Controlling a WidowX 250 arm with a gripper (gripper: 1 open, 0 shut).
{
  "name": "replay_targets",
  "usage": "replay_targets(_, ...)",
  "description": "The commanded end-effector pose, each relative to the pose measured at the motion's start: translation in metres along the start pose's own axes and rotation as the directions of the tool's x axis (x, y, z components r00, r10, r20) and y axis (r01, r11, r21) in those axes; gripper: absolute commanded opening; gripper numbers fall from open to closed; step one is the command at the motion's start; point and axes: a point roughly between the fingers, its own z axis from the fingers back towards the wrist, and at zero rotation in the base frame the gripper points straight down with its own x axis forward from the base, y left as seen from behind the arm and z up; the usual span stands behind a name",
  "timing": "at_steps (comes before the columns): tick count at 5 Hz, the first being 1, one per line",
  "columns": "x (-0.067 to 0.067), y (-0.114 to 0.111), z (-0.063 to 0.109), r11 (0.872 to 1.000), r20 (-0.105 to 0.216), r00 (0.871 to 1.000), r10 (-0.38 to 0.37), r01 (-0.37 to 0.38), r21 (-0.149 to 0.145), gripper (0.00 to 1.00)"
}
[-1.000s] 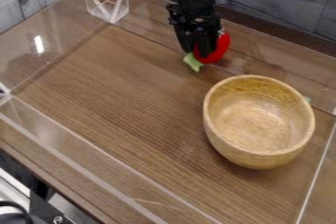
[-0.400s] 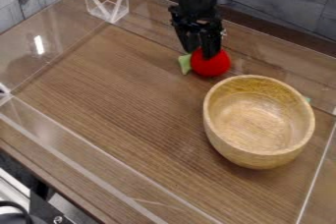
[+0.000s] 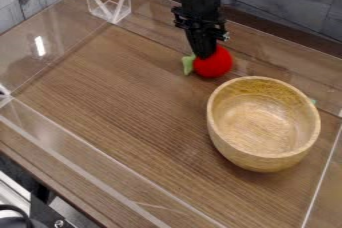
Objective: Move the red fruit to the right
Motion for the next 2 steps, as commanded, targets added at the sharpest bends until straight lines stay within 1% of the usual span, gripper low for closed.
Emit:
replay_targets(1, 0.0074, 0.0026, 0.0248, 0.999, 0.051, 0.998, -0.023, 0.022, 0.034, 0.0)
replay_targets(2, 0.0068, 0.0085, 0.0161, 0.999, 0.05, 0.999, -0.019, 0.017, 0.036, 0.0)
